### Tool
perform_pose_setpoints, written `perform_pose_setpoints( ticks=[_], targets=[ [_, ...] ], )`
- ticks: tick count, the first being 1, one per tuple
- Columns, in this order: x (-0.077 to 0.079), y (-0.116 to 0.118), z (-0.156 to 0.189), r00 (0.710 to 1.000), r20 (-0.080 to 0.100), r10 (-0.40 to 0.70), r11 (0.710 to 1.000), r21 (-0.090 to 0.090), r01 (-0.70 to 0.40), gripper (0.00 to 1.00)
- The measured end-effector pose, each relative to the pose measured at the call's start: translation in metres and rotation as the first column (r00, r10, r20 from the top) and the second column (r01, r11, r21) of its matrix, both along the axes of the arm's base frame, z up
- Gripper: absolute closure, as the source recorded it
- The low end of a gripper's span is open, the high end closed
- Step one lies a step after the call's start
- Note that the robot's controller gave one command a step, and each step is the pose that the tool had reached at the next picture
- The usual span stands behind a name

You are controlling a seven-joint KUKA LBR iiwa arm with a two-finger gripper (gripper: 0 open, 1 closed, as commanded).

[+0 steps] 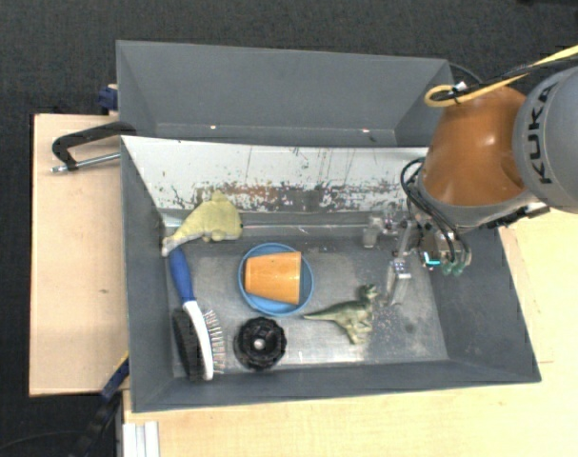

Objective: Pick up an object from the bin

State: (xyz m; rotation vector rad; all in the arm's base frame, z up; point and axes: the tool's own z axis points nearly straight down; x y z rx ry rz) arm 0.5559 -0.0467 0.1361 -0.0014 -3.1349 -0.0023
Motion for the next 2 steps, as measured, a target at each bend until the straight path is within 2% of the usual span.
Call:
perform_pose_setpoints(
  ticks=[1, 2],
  targets=[
    [-0.03, 0.029, -0.032, 0.995, 0.004, 0.098, 0.995, 0.001, -0.098, 0.0],
    [-0.04, 0.021, -0.064, 0.99, -0.007, 0.144, 0.99, 0.003, -0.144, 0.0]
  ],
)
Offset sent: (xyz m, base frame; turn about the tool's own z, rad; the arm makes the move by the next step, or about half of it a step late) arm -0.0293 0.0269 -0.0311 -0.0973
